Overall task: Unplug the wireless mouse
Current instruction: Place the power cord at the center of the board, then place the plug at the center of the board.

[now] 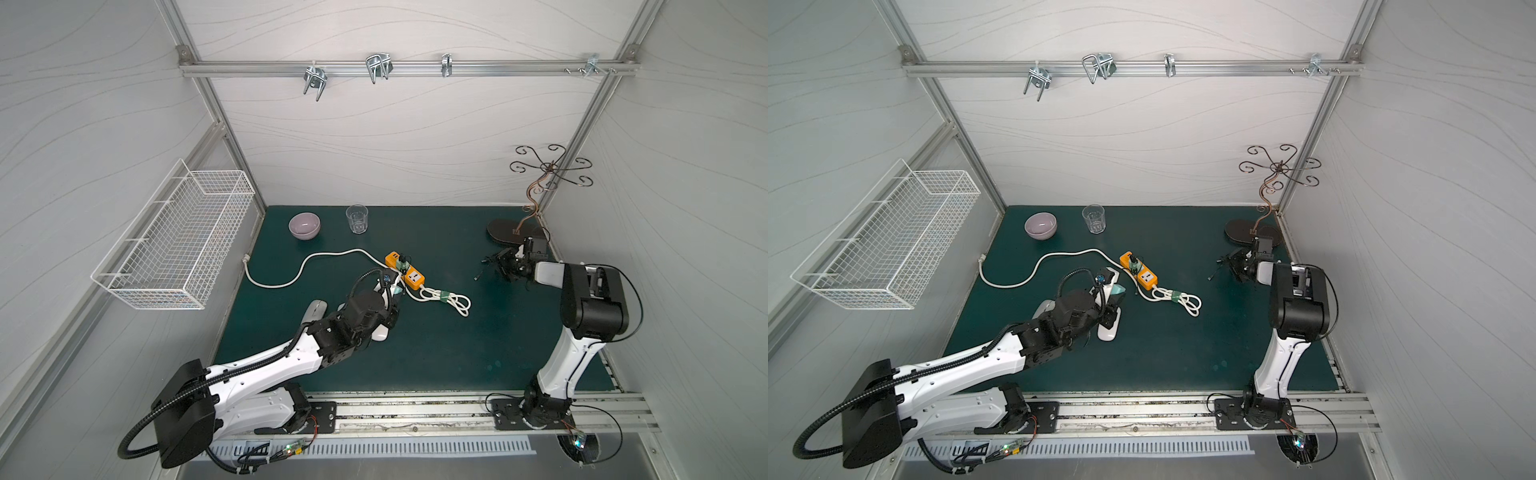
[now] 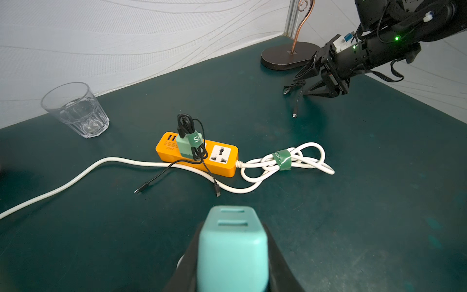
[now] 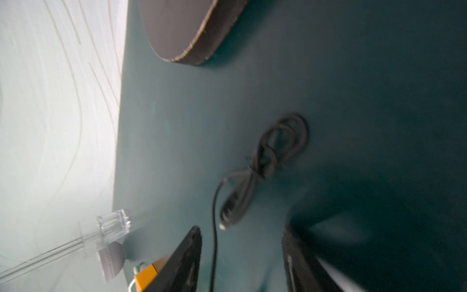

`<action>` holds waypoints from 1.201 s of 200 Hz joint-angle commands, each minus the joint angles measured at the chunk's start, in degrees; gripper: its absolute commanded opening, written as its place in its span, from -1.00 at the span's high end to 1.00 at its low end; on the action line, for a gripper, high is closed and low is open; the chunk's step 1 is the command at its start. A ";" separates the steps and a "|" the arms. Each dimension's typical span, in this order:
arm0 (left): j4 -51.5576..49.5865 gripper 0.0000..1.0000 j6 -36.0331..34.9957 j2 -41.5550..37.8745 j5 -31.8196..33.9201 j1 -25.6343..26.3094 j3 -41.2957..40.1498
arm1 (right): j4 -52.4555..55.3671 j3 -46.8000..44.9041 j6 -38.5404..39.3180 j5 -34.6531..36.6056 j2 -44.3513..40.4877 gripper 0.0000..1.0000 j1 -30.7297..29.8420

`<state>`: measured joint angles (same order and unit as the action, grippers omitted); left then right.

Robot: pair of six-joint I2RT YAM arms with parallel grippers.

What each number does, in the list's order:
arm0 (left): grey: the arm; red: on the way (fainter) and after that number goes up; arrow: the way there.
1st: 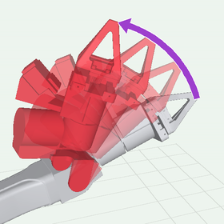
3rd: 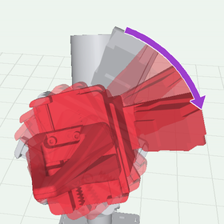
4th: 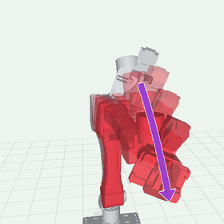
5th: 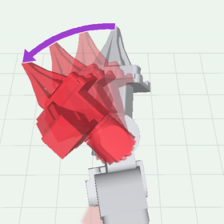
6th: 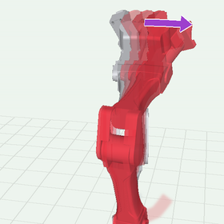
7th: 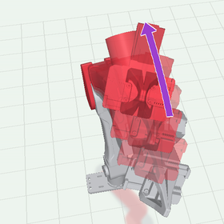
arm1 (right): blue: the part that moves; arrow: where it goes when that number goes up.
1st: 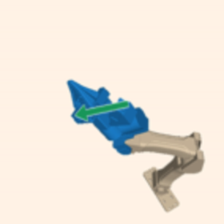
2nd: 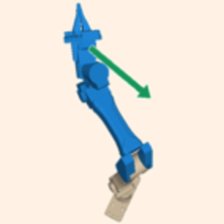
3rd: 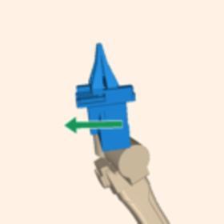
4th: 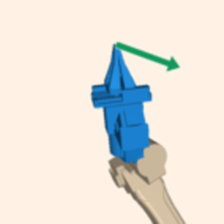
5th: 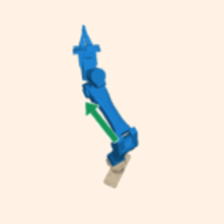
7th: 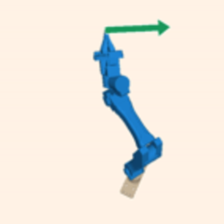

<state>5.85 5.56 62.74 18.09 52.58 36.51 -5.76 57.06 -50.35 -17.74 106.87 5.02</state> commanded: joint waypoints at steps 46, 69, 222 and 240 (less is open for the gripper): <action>-2.19 1.00 7.46 2.48 -7.14 0.19 1.60 | 8.43 -10.81 3.82 6.71 -21.53 -0.28 -2.19; -2.56 1.00 10.79 4.81 -8.58 0.21 1.68 | 12.58 -12.56 5.72 11.06 -31.02 -0.41 -4.75; -10.95 1.00 30.11 37.06 -15.94 0.66 17.72 | 27.05 -11.33 8.48 15.27 -59.17 -0.60 -18.99; -12.46 1.00 30.65 37.50 -15.24 0.93 18.41 | 27.79 -11.36 8.68 15.11 -59.87 -0.61 -19.06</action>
<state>-4.25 32.29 99.46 2.57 52.84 52.36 19.38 44.75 -42.92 -3.40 48.38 -13.65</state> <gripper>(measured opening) 0.293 0.803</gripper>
